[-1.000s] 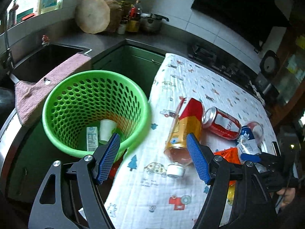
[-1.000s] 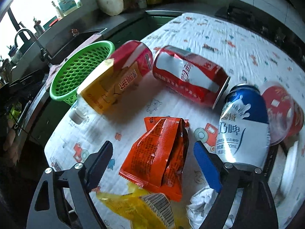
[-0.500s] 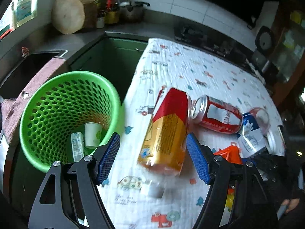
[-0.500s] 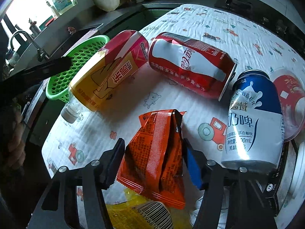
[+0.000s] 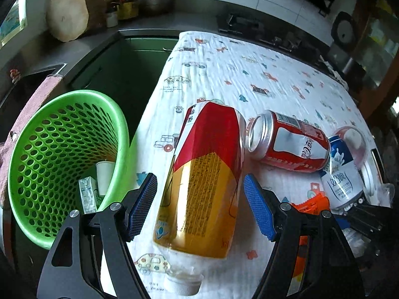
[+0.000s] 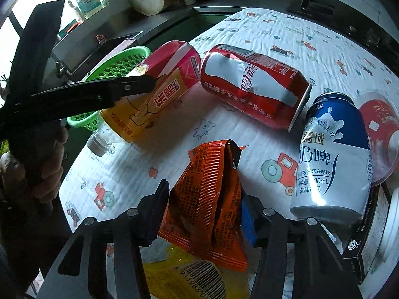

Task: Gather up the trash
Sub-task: 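Move the left gripper to the orange-capped juice bottle and close on it, then carry the juice bottle with the left gripper and drop it into the basket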

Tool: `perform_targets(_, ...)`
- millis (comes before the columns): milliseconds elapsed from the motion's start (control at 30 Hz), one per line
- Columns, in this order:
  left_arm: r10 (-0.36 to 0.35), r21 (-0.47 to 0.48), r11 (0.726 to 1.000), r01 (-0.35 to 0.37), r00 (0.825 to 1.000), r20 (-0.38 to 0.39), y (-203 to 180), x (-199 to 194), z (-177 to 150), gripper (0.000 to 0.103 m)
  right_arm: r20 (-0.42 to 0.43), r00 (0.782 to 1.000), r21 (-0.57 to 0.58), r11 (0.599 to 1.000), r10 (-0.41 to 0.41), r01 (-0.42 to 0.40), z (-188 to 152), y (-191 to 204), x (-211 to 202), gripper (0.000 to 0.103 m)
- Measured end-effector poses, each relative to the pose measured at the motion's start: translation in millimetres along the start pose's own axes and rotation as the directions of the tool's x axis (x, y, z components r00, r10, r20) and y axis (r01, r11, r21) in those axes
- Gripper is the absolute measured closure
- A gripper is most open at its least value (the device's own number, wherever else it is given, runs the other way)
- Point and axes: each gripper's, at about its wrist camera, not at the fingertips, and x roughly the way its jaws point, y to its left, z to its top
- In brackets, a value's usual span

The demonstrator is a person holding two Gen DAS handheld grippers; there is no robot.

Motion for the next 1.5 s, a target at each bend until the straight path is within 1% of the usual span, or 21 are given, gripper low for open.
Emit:
perform_targets(233,0.005,0.039,0.999,-0.005,1.0,-0.024,-7,12,3,0.032,0.021,1.0,-0.004,1.0,0.021,-0.02,-1,2,-7,0.053)
perform_targets(333,0.013,0.037,0.999,-0.012,0.999,-0.034,-7,18,2,0.035,0.03,0.999,-0.006,1.0,0.026,-0.025,-2,2,-11,0.053)
perform_targets(433,0.005,0.028,1.0,-0.004,1.0,-0.028,-5,18,2,0.036,0.038,0.999,-0.005,1.0,0.025,-0.025,-2,1,-14,0.053)
perform_targets(633,-0.005,0.002,1.0,0.005,1.0,-0.021,1,14,-2,0.037,0.054,0.998,-0.003,1.0,0.024,-0.024,0,1,-21,0.053)
perform_targets(833,-0.019,-0.021,1.0,0.019,1.0,0.014,12,-5,-7,0.037,0.068,0.997,-0.01,1.0,0.029,-0.029,5,5,-26,0.053)
perform_targets(1067,-0.005,-0.066,0.998,0.01,0.998,0.07,39,-35,-8,0.037,0.081,0.996,-0.035,0.999,0.041,-0.038,14,19,-27,0.053)
perform_targets(1233,0.028,-0.126,0.992,-0.013,0.993,0.116,75,-57,-3,0.037,0.088,0.995,-0.055,0.997,0.053,-0.048,24,33,-27,0.053)
perform_targets(1400,0.078,-0.174,0.983,-0.053,0.987,0.138,109,-68,5,0.037,0.09,0.994,-0.076,0.995,0.068,-0.062,34,50,-24,0.053)
perform_targets(1500,0.094,-0.199,0.978,-0.066,0.986,0.134,131,-66,10,0.037,0.088,0.993,-0.09,0.994,0.076,-0.069,39,59,-21,0.053)
